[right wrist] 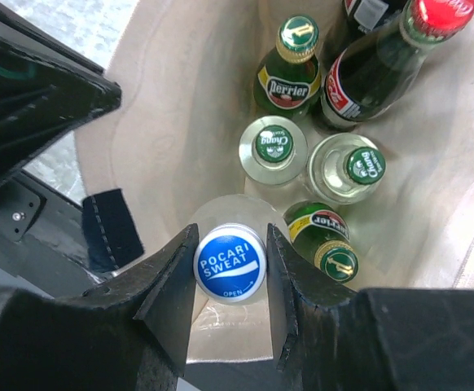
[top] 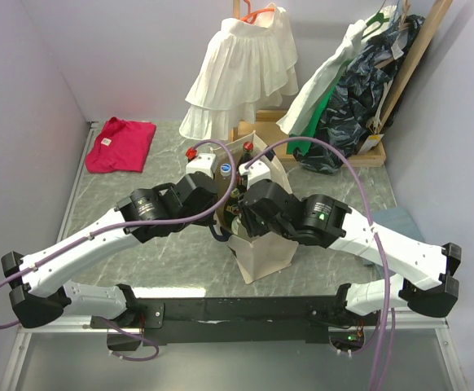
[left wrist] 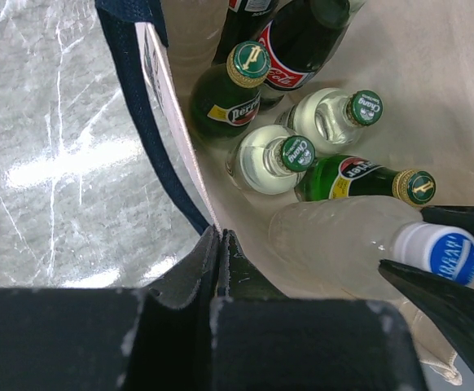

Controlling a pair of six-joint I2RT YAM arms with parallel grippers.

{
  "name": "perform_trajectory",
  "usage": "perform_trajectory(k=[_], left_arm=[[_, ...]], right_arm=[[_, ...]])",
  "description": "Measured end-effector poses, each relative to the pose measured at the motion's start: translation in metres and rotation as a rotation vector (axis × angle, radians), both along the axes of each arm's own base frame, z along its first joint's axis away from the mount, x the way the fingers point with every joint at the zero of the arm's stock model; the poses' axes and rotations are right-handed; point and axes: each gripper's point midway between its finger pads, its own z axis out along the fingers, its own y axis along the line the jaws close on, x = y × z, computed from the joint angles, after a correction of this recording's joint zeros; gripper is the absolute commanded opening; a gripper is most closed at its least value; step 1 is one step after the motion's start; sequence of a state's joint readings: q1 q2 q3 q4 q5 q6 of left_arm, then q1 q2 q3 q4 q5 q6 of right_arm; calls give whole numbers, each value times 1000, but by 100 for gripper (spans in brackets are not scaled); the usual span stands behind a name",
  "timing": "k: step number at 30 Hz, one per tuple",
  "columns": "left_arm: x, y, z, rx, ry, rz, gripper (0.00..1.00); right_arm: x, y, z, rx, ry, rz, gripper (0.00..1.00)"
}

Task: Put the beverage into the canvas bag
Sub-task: Place the drink in the canvas bag.

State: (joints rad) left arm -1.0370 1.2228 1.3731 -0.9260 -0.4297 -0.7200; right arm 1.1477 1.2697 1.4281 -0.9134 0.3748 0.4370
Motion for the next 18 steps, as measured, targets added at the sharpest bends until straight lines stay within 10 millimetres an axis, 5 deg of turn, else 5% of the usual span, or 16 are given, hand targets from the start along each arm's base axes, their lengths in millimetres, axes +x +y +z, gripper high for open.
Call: perform_trajectory(k=[18], left_arm=[[-1,-7,1,-40,0,-31,9]], right_arm=[[-1,0,-31,-25,25,-8,0]])
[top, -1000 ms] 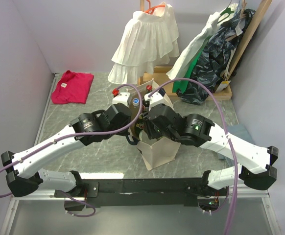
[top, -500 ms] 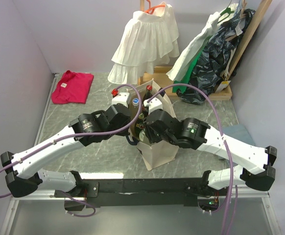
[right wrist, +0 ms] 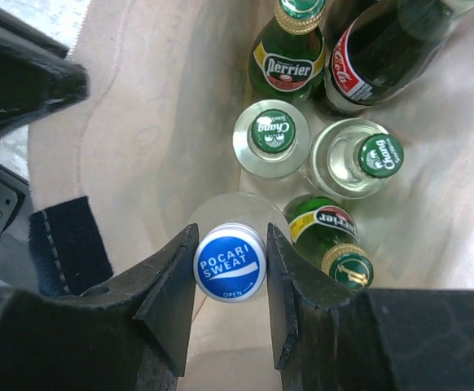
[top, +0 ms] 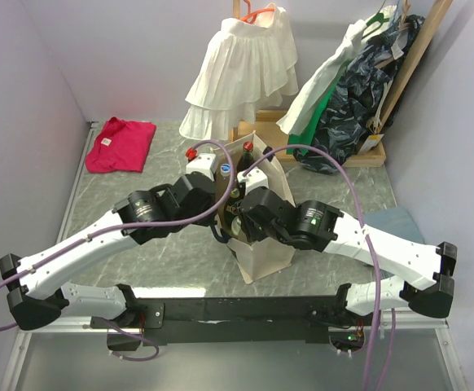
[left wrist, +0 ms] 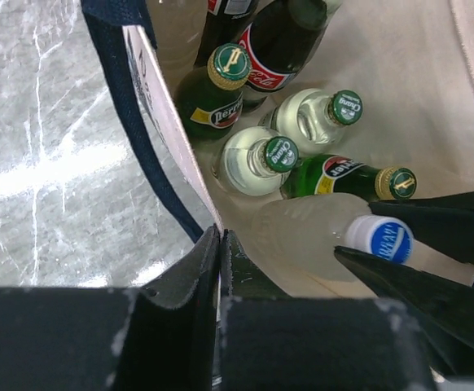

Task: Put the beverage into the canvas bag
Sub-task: Place the drink in the canvas bag.

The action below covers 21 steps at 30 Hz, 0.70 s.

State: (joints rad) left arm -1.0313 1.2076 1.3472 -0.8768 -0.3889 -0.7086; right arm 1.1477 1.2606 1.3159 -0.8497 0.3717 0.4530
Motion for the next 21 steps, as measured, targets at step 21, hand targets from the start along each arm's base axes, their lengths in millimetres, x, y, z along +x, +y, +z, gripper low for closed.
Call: perform_trajectory(k=[21], left_arm=[[-3,-9,52,-198,-110,-42,17]], right_arm=[[-1,2,-19,-2,19,-9,0]])
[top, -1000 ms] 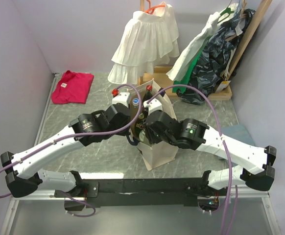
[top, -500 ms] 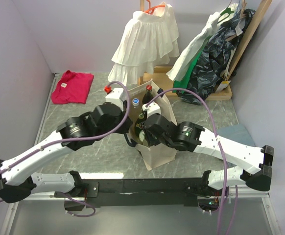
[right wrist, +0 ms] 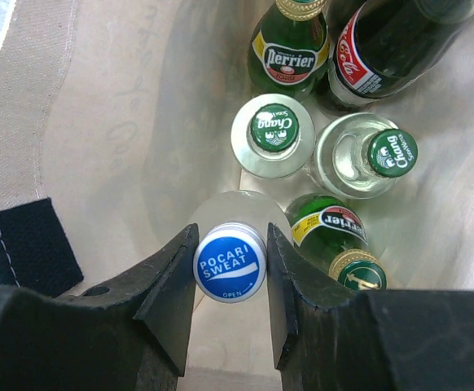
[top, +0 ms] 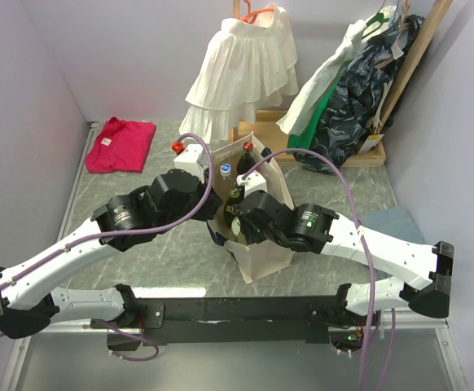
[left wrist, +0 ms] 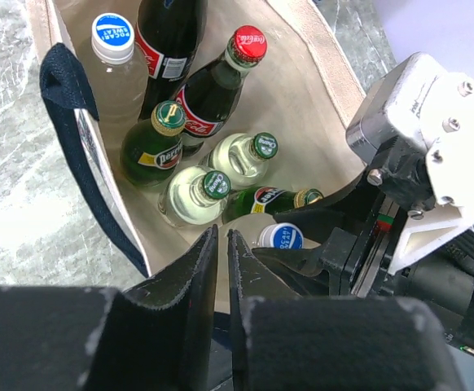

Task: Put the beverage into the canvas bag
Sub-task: Place the drink in the canvas bag.

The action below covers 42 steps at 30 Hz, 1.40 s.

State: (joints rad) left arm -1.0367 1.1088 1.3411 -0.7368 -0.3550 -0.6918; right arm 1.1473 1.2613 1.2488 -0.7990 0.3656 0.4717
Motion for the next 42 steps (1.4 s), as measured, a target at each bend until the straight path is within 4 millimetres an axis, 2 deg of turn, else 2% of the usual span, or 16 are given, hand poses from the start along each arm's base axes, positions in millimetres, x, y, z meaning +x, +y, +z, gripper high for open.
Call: perform_trajectory(k=[18,42], left_arm=[[0,0,-1,10,-6,-4,20],[1,1,-1,15,-10,-7,23]], right_arm=[[4,6,-14,-28,11,-8,0],[5,8,-19,-4,6,-14,0]])
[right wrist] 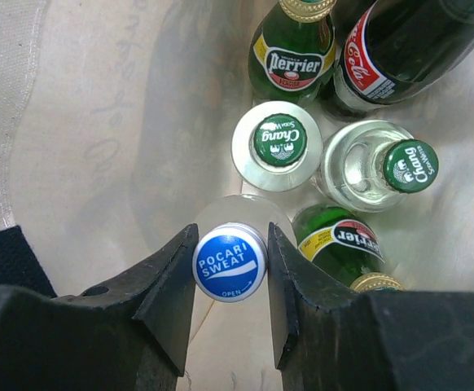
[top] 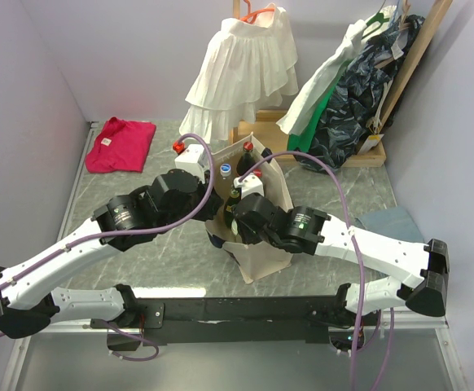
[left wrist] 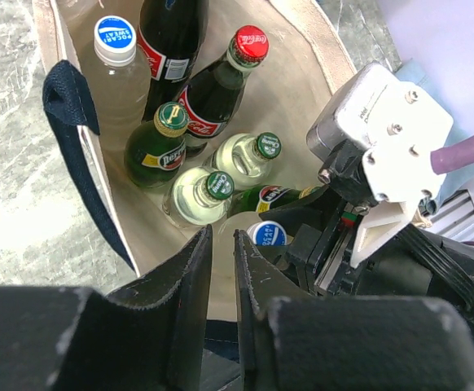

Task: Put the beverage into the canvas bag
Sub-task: Place the drink in the canvas bag.

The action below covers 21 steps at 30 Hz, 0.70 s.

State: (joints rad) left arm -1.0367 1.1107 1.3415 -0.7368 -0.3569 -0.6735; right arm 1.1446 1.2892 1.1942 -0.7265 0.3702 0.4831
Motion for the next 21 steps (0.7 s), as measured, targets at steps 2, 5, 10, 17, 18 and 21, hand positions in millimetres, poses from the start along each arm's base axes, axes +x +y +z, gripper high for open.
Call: perform_trajectory(k=[2,5,10,17,18,21], left_arm=[[0,0,0,1,0,1,24],[1,0,0,2,-2,4,24],[1,0,-2,6,0,6,24],[2,0,-2,8,1,6,25],[2,0,-2,8,1,6,25],[2,0,-2,8,0,6,25]], right_arm=[[0,0,0,3,0,-3,0],[0,0,0,6,0,-4,0],[1,0,0,10,2,-9,19],[1,0,0,14,5,-15,39],[1,0,0,14,5,-16,40],[1,1,-1,16,5,-15,46]])
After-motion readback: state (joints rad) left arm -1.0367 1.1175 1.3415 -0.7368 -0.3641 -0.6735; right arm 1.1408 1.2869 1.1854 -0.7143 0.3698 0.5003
